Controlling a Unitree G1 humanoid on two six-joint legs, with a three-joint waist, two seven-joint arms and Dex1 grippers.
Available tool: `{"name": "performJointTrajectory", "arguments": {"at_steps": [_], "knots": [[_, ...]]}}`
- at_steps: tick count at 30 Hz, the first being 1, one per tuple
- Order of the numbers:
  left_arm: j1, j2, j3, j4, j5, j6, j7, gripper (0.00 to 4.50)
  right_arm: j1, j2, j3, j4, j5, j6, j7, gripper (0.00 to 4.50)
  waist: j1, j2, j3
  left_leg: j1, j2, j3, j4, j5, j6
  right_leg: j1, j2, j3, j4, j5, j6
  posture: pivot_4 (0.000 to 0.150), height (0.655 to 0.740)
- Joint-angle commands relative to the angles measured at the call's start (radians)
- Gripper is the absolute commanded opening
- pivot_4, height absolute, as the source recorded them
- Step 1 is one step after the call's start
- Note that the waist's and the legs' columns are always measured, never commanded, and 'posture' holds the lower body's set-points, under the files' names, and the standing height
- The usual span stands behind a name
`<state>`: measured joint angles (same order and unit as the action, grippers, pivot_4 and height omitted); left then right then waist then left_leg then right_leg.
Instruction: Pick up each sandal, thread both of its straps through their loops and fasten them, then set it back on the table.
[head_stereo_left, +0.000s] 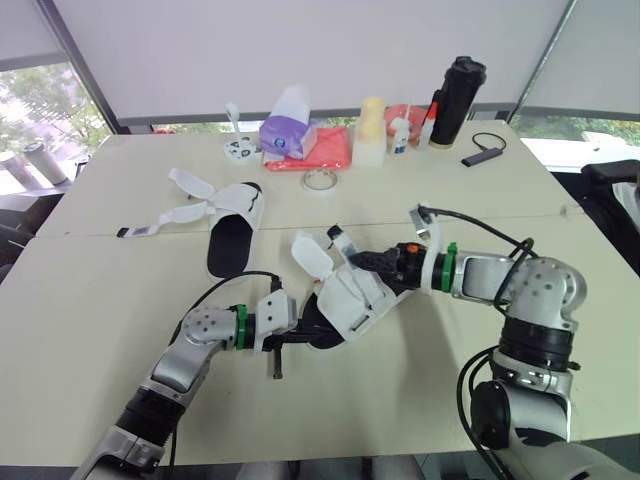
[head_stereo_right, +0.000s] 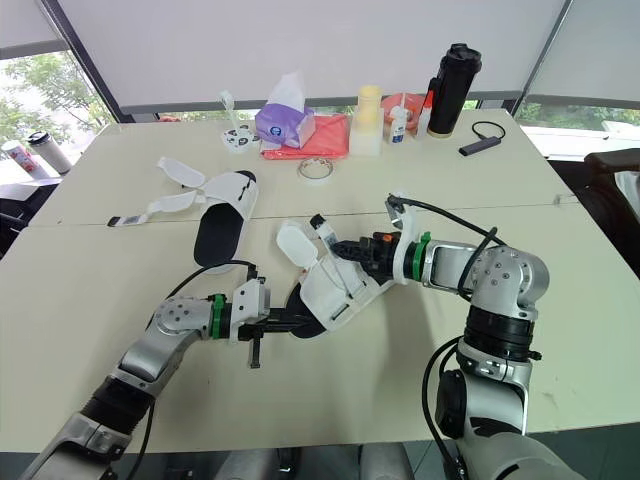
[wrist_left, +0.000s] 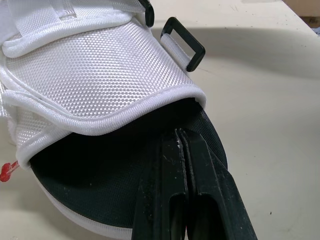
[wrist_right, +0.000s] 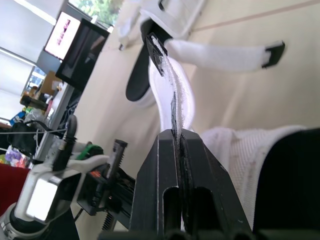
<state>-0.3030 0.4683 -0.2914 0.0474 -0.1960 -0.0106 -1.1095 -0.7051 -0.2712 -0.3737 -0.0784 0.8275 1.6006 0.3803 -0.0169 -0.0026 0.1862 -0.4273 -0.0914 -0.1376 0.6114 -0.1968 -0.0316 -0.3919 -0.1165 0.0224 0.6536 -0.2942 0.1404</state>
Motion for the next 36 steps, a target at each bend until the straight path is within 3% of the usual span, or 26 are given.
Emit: {"name": "performJointTrajectory", "arguments": {"at_steps": [1, 21, 31, 36], "knots": [[0.021, 0.008, -0.008, -0.008, 0.015, 0.007, 0.002, 0.00, -0.041, -0.029, 0.048, 0.018, -0.002, -0.042, 0.038, 0.04, 0.000, 0.000, 0.000, 0.000, 0.000, 0.000, 0.000, 0.000, 0.000, 0.000, 0.000, 0.000, 0.000, 0.000, 0.000, 0.150, 0.7400], [0.044, 0.007, -0.011, -0.038, 0.014, 0.021, 0.026, 0.00, -0.100, -0.144, 0.280, 0.178, -0.075, -0.188, 0.213, 0.04, -0.001, 0.000, 0.000, 0.000, 0.000, 0.000, 0.000, 0.000, 0.000, 0.000, 0.000, 0.000, 0.000, 0.000, 0.000, 0.150, 0.7400], [0.057, 0.007, -0.016, -0.060, 0.012, 0.034, 0.034, 0.00, -0.149, -0.123, 0.250, 0.284, -0.110, -0.217, 0.199, 0.04, -0.002, 0.000, 0.000, 0.000, 0.000, 0.000, 0.000, 0.000, 0.000, 0.000, 0.000, 0.000, 0.000, 0.000, 0.000, 0.150, 0.7400], [0.063, 0.007, -0.018, -0.065, 0.010, 0.037, 0.036, 0.00, -0.160, -0.126, 0.238, 0.286, -0.104, -0.214, 0.202, 2.25, -0.001, 0.000, 0.000, 0.000, 0.000, 0.000, 0.000, 0.000, 0.000, 0.000, 0.000, 0.000, 0.000, 0.000, 0.000, 0.150, 0.7400]]}}
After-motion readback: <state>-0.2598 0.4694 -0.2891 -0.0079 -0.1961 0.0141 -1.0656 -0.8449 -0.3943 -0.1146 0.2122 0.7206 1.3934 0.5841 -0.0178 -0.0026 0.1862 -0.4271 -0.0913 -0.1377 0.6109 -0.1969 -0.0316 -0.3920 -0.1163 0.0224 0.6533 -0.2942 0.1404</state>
